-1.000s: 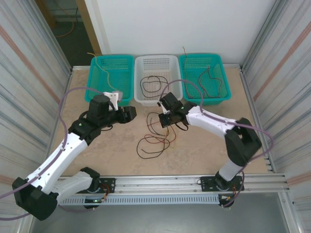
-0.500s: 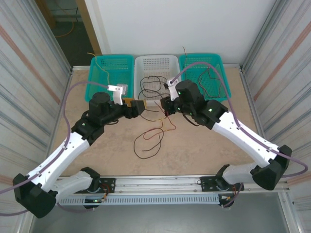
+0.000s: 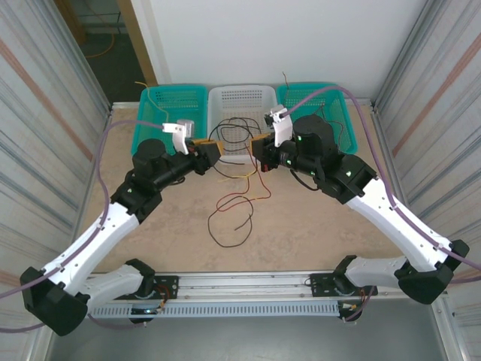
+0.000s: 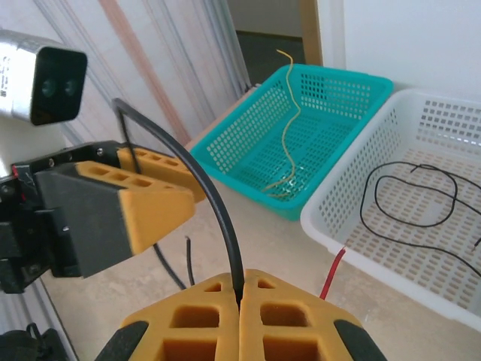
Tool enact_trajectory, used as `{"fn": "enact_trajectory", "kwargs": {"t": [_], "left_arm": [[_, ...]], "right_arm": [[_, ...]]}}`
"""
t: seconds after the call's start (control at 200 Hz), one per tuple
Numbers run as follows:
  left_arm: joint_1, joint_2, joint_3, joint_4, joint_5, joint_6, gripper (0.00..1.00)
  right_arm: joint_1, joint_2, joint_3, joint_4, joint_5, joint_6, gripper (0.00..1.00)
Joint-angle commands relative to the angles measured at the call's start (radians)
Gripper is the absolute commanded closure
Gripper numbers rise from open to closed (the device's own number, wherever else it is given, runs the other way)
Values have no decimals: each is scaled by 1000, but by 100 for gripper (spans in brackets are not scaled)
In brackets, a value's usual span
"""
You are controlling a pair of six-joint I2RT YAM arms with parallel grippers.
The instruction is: Untangle the cables
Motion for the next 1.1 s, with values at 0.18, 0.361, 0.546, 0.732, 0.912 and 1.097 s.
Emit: {"fn": "enact_trajectory", "kwargs": {"t": [0.18, 0.361, 0.546, 0.732, 0.912, 1.097], "left_arm": [[2, 17, 46, 47, -10, 0, 100], [-10, 1, 87, -96, -75, 141, 100], [-114, -31, 169, -384, -428, 425, 100], [-118, -124, 187, -435, -451, 446, 100], [-111, -153, 263, -360, -244, 359, 100], [-109, -153, 362, -284, -183, 310, 100]], "right_arm": [[-5, -40, 20, 9, -10, -6, 97], [-6, -63, 30, 12, -6, -10, 97], [-7, -76, 39, -6, 32, -37, 96], [-11, -60, 16, -37, 73, -55, 96], [-19, -50, -85, -14, 127, -17, 94], [-111, -69, -282, 85, 83, 104, 88]]}}
